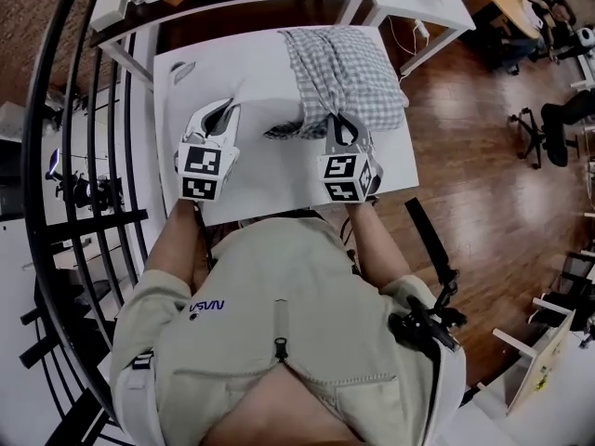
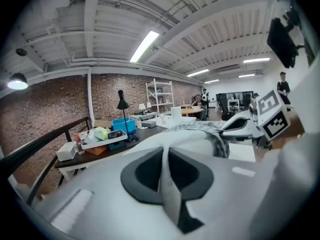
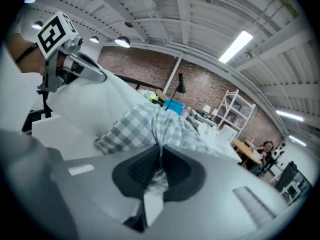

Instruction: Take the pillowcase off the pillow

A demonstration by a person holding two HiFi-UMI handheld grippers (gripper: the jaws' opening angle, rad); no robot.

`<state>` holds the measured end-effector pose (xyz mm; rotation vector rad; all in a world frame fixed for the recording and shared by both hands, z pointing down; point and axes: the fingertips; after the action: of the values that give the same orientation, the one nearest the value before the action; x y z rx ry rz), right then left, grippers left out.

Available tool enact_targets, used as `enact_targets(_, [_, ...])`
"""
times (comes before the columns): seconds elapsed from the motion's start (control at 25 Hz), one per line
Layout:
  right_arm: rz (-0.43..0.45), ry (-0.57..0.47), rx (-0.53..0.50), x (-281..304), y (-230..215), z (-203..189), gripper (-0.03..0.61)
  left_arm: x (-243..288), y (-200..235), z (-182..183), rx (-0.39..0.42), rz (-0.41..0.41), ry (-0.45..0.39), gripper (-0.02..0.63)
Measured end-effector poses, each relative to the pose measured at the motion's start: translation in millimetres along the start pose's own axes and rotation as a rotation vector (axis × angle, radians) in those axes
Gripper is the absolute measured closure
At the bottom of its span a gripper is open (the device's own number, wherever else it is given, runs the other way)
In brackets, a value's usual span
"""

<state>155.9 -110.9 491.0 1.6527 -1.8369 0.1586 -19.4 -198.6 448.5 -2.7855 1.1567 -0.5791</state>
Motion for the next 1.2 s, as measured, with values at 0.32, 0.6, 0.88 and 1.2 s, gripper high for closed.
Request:
enact_targets(0.32, [-0.091, 0.149, 0.095, -7.7, -56.9, -75.8, 0.565, -25.2, 11.6, -33.1, -0.142, -0.038, 0.059, 0.594])
enact_targets(0.6, [0.052, 0.337, 0.264, 9.5, -2.9, -168.3, 0.565, -41.9, -32.5, -139.8, -0.291, -0.102, 0.249, 0.592])
enact_targets(0.88, [0.095, 0.32, 0.307, 6.2, 0.4, -164.1, 0.553, -37.9, -47.1, -137.3, -0.286, -0.146, 0.238, 0.543])
enact_targets(1.2, [0.212, 0.166, 0.297, -38.4, -3.7, -93.0, 0.468, -75.1, -57.5, -64.1, -0.153, -0.223, 0.106, 0.53])
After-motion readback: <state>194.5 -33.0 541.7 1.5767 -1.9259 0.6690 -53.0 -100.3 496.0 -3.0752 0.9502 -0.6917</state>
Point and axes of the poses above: the fingertips, and each gripper's own axes: x forward along the fingers, y to its left, z out of its top, and after that the axes turned 12 degrees about z, right-handed
